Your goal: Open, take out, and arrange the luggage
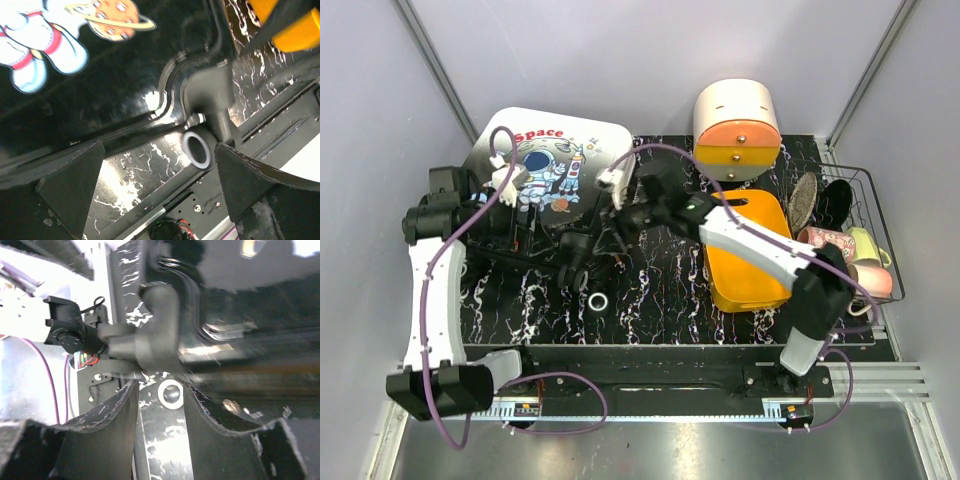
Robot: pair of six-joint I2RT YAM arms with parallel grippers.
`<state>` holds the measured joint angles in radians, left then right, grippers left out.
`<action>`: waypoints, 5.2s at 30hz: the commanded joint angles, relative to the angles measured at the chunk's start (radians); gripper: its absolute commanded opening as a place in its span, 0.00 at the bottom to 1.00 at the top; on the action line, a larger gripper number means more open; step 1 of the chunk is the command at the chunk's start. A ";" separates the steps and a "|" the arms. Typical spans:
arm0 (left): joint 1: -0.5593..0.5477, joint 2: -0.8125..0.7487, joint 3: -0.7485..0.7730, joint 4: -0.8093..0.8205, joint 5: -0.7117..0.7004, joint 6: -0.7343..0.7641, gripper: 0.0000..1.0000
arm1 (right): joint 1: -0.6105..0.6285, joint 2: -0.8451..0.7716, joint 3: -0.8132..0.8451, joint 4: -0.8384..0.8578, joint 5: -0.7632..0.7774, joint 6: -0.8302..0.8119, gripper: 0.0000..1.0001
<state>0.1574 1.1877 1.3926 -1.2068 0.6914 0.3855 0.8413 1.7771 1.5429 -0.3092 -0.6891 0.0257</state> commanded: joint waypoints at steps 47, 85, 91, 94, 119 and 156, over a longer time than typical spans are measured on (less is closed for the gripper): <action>-0.117 -0.235 -0.248 0.061 -0.110 0.058 0.98 | -0.125 -0.005 -0.334 0.271 0.003 -0.156 0.00; 0.304 0.700 0.632 0.498 -0.104 -0.338 0.99 | -0.265 0.042 -0.158 0.355 0.218 -0.265 0.00; 0.304 0.819 0.638 0.518 0.041 -0.370 0.98 | -0.265 0.035 -0.164 0.348 0.200 -0.267 0.00; 0.292 0.874 0.640 0.512 0.236 -0.382 0.92 | -0.265 0.028 -0.171 0.337 0.194 -0.271 0.00; 0.060 0.539 0.716 0.327 -0.236 -0.012 0.99 | -0.261 -0.059 -0.311 0.315 0.186 -0.161 0.00; -0.283 -0.238 -0.237 0.092 -0.081 -0.033 0.99 | -0.183 -0.002 -0.441 0.447 0.361 -0.198 0.56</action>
<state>-0.0872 0.9672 1.1702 -1.1793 0.6449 0.3878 0.6327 1.7821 1.1164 0.0612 -0.4507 -0.1314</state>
